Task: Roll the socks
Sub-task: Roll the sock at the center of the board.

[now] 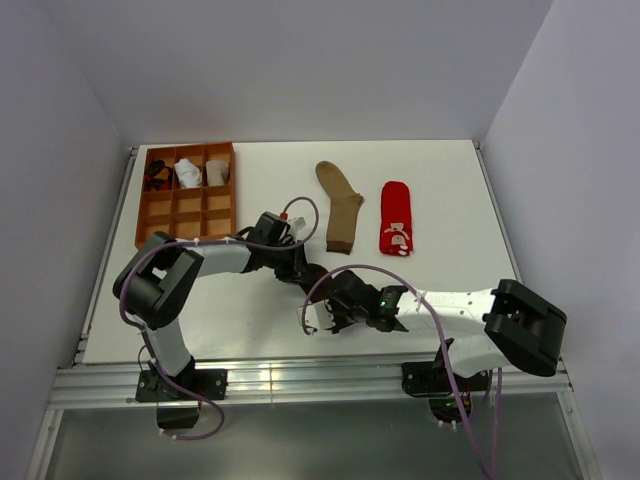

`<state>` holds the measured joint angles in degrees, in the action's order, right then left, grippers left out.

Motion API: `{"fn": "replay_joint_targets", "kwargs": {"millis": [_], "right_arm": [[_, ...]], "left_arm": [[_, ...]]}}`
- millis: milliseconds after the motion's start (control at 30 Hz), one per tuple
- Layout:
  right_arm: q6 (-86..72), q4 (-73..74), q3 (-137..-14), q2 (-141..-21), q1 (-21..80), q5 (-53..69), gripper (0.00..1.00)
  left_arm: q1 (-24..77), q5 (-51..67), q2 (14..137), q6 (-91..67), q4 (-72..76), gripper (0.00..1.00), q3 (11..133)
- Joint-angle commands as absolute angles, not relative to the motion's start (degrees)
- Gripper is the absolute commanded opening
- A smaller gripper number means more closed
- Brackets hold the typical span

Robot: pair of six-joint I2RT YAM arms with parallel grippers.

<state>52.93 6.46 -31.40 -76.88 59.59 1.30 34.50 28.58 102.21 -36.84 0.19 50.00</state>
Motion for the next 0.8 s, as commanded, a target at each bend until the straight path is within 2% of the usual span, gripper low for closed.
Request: {"fn": "replay_joint_targets", "kwargs": {"millis": [0, 267, 533, 767], "right_arm": [[50.80, 15.99, -32.43, -75.15, 59.50, 1.67, 0.18], [50.62, 22.40, -38.40, -73.29, 61.26, 4.56, 0.20], [50.89, 29.26, -45.95, -83.05, 60.65, 14.40, 0.19], [52.99, 42.34, -55.53, -92.36, 53.45, 26.71, 0.19]], "left_arm": [[34.01, 23.12, 105.54, -32.87, -5.62, 0.22, 53.87], [34.01, 24.61, 114.87, -30.15, -9.05, 0.17, 62.92], [34.19, 26.19, 118.56, -28.39, -10.90, 0.16, 68.11], [34.19, 28.03, 119.62, -26.28, -11.78, 0.18, 70.58]]}}
